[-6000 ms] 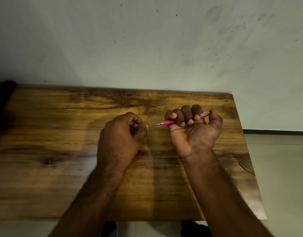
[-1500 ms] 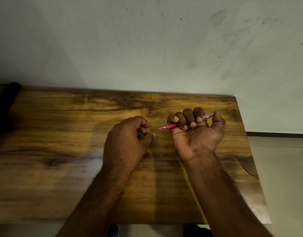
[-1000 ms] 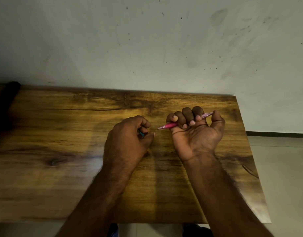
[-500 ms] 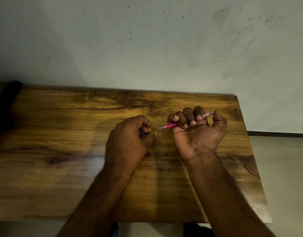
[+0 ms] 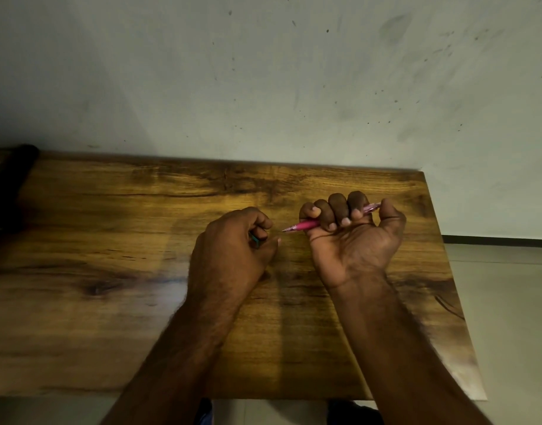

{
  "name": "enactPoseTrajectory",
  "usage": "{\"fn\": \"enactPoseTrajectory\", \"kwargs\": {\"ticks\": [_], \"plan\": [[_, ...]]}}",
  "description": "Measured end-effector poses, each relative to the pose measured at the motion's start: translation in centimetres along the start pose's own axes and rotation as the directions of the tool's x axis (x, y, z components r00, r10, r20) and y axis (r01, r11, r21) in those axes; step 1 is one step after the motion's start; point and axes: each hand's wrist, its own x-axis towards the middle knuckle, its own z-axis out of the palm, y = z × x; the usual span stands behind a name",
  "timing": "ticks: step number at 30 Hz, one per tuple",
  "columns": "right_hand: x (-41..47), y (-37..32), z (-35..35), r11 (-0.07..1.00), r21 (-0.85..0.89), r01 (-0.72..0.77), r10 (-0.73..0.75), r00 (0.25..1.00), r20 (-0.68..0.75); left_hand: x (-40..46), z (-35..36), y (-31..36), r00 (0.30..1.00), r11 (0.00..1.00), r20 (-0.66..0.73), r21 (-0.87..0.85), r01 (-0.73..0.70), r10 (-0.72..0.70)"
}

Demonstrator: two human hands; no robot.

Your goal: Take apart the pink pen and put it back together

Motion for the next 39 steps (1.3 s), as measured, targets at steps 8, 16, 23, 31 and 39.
{"fn": "enactPoseTrajectory", "kwargs": {"ticks": [8,16,23,31,39], "plan": [[-0.04,-0.01,0.02,1.0,-0.007,0.013,-0.013,1.0,-0.022,-0.02,-0.02,-0.06,1.0,1.0,-0.006,0.004,-0.004,0.004],[0.01,-0.06,0.11,1.0,0.0,0.017,-0.017,0.999,-0.051,-0.01,-0.12,-0.02,1.0,1.0,-0.002,-0.005,0.002,-0.002],[0.0,-0.03,0.07,1.0,-0.004,0.014,-0.014,1.0,-0.027,-0.03,-0.27,0.26,1.0,1.0,-0.001,0.024,-0.011,0.011],[0.02,-0.03,-0.08,1.0,-0.007,0.009,-0.009,1.0,-0.021,-0.05,-0.33,0.32,1.0,0.999,-0.005,0.04,-0.016,0.017],[0.0,-0.24,-0.05,1.0,0.007,0.014,-0.014,1.0,-0.022,-0.11,-0.36,0.35,1.0,1.0,0.005,0.021,-0.018,0.018]]}}
